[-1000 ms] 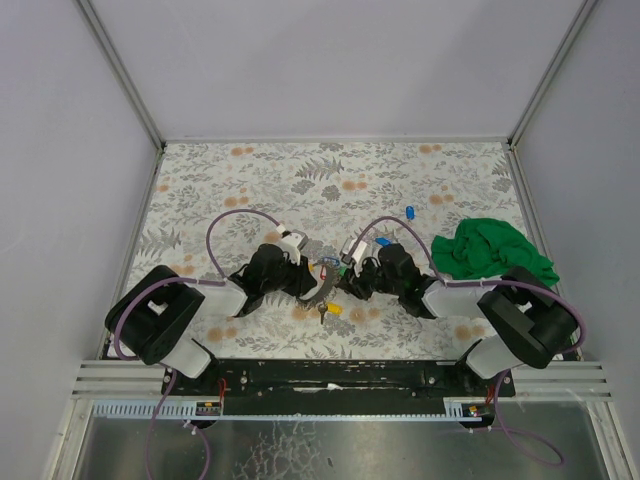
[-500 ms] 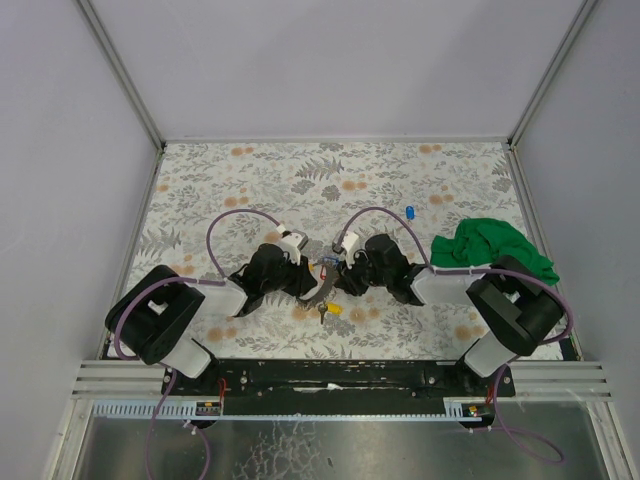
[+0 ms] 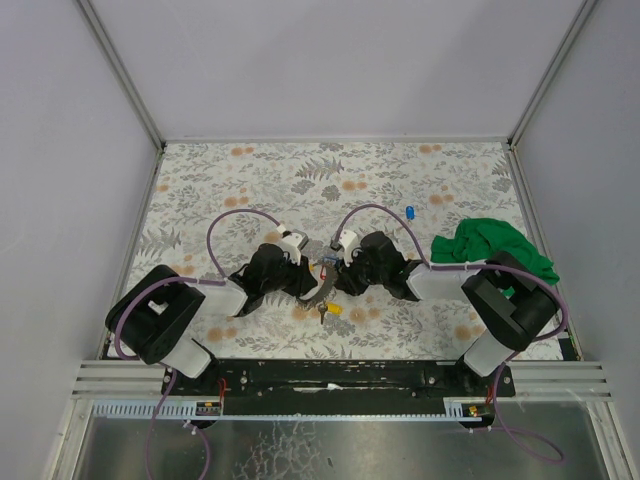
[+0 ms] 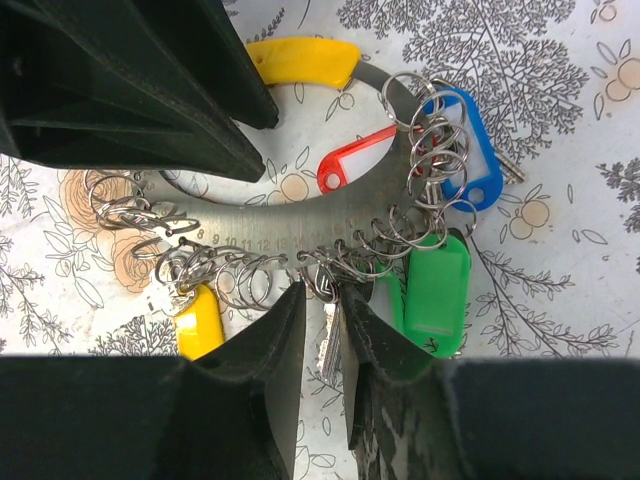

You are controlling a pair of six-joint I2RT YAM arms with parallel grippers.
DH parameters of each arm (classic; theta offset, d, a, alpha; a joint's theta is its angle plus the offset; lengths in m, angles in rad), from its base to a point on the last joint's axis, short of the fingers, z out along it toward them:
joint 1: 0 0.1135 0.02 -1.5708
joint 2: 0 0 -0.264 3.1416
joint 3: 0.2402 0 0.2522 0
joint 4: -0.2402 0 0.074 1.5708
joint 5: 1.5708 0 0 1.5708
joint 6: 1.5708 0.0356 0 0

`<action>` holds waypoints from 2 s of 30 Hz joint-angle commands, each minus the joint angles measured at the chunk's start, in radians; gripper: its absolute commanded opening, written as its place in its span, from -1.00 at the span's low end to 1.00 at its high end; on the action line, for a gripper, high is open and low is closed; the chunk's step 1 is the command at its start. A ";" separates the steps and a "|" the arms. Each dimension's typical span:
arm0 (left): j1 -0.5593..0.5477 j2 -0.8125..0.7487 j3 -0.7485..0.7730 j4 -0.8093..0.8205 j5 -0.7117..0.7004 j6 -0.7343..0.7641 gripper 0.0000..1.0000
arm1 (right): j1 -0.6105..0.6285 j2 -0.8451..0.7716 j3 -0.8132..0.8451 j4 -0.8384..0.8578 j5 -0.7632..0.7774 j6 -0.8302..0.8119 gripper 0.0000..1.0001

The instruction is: Put the keys on the keyring

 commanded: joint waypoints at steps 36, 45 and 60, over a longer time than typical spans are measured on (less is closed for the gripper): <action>0.003 0.036 0.013 0.060 0.056 -0.026 -0.45 | 0.006 0.027 0.048 0.022 -0.061 -0.075 -0.95; 0.005 -0.029 -0.064 0.166 0.044 -0.051 -0.46 | 0.008 -0.025 -0.037 0.209 -0.140 -0.248 -1.00; 0.022 -0.123 -0.136 0.375 0.141 0.076 -0.44 | -0.022 -0.116 -0.067 0.276 -0.308 -0.506 -0.98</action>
